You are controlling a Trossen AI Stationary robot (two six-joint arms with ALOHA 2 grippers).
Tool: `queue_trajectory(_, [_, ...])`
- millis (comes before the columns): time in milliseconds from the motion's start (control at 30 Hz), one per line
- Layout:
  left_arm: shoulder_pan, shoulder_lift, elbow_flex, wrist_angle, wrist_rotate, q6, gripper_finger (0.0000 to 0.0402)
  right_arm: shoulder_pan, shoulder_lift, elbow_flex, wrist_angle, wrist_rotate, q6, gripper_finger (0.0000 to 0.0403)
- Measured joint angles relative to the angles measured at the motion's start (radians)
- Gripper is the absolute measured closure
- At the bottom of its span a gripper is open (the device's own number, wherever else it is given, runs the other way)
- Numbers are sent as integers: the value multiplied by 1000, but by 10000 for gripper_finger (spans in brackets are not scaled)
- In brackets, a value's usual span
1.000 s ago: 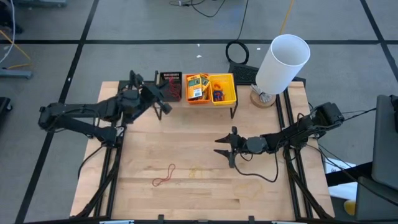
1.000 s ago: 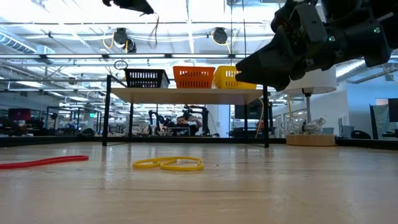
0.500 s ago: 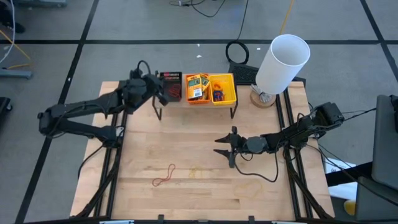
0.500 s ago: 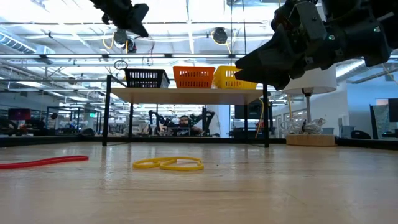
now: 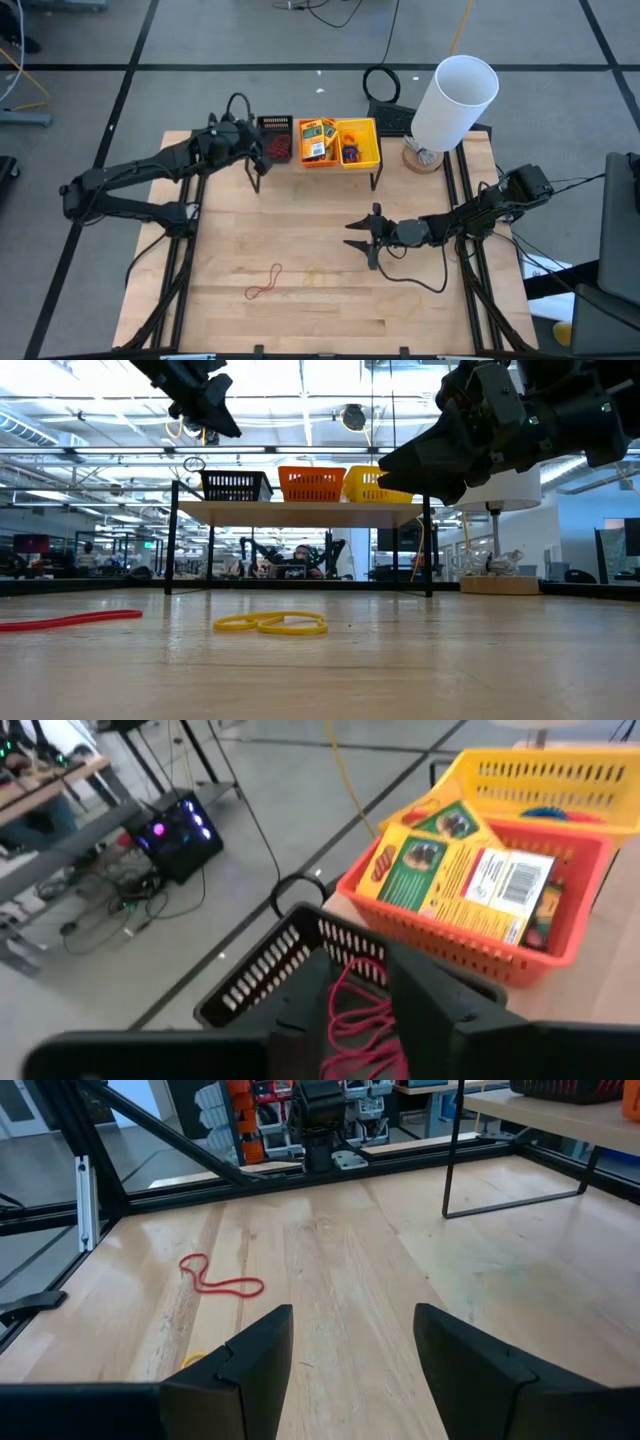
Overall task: Pick & Place Office Desk Supplies
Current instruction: Put the yellow rubberband into the black bin on the shelf
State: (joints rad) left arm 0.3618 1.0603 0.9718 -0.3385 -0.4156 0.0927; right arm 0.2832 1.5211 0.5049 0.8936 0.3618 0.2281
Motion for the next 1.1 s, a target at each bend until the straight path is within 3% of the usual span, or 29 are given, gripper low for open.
queue_trajectory(100, [10,0,0,-25,4,-27,273,0,0,0,0,0,0,204])
queue_trajectory(167, [14,0,0,-35,65,-41,255,0,0,0,0,0,0,204])
queue_trajectory(233, [13,0,0,-56,203,-42,241,0,0,0,0,0,0,204])
queue_trajectory(400, [-43,0,-31,-91,689,-101,230,0,0,0,-3,0,0,204])
queue_trajectory(500, [-138,0,-114,-23,807,-135,229,0,0,0,-10,-1,0,204])
queue_trajectory(700, [-372,0,-367,381,717,-113,229,0,0,1,-8,-1,0,204])
queue_trajectory(900, [-556,0,-592,763,396,-144,229,0,0,1,-8,-2,-1,204])
queue_trajectory(1100, [-692,0,-706,837,210,-254,229,0,0,1,-8,-2,-4,204])
